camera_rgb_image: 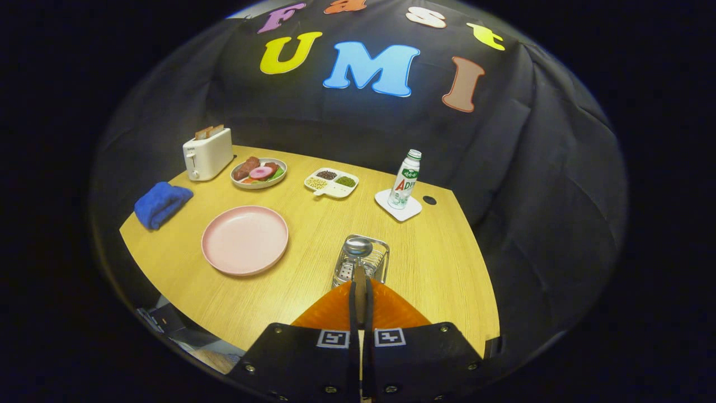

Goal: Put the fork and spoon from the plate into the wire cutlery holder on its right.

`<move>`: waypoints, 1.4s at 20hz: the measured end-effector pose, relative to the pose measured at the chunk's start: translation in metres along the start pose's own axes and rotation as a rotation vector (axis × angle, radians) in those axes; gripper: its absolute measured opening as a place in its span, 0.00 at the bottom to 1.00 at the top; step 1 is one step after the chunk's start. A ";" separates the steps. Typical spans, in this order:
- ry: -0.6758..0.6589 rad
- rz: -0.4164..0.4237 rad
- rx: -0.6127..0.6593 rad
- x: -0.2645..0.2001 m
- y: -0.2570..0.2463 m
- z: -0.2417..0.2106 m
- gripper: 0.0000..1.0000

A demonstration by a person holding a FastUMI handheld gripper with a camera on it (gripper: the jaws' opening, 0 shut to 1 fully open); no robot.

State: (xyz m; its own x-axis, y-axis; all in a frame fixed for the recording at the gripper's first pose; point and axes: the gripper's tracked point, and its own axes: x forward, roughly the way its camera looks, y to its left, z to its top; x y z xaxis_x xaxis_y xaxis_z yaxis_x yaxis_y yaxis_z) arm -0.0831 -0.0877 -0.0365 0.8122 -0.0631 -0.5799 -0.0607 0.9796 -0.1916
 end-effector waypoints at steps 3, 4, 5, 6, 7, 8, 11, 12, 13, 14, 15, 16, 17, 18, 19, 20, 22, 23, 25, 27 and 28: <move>0.046 -0.013 -0.055 0.006 -0.003 -0.002 0.02; 0.064 -0.012 -0.069 0.007 -0.003 -0.004 0.02; 0.084 -0.006 -0.077 0.009 -0.001 -0.006 0.02; 0.103 0.002 -0.085 0.011 0.001 -0.007 0.02; 0.122 0.008 -0.097 0.015 0.001 -0.008 0.02; 0.138 0.010 -0.116 0.019 0.000 -0.008 0.02; 0.208 0.041 -0.125 0.031 0.000 -0.012 0.02; 0.230 0.060 -0.113 0.032 0.002 -0.012 0.02; 0.245 0.068 -0.111 0.037 -0.001 -0.012 0.02; 0.255 0.069 -0.104 0.039 -0.004 -0.011 0.02; 0.262 0.071 -0.102 0.041 -0.004 -0.011 0.02; 0.262 0.075 -0.095 0.043 -0.004 -0.009 0.02; 0.260 0.078 -0.089 0.045 -0.003 -0.009 0.02; 0.257 0.082 -0.085 0.048 -0.003 -0.008 0.02; 0.261 0.086 -0.077 0.049 -0.002 -0.009 0.02; 0.268 0.091 -0.068 0.051 -0.001 -0.008 0.02; 0.266 0.098 -0.052 0.055 -0.002 -0.005 0.08; 0.255 0.095 -0.038 0.055 -0.003 -0.003 0.09; 0.229 0.095 0.005 0.054 -0.006 0.003 0.12; 0.209 0.094 0.048 0.049 -0.012 0.007 0.13; 0.199 0.088 0.064 0.046 -0.017 0.009 0.22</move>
State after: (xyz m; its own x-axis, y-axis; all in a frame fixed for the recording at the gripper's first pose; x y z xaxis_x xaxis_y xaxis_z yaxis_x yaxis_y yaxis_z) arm -0.0391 -0.1054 -0.0526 0.6749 -0.0073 -0.7379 -0.0840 0.9927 -0.0866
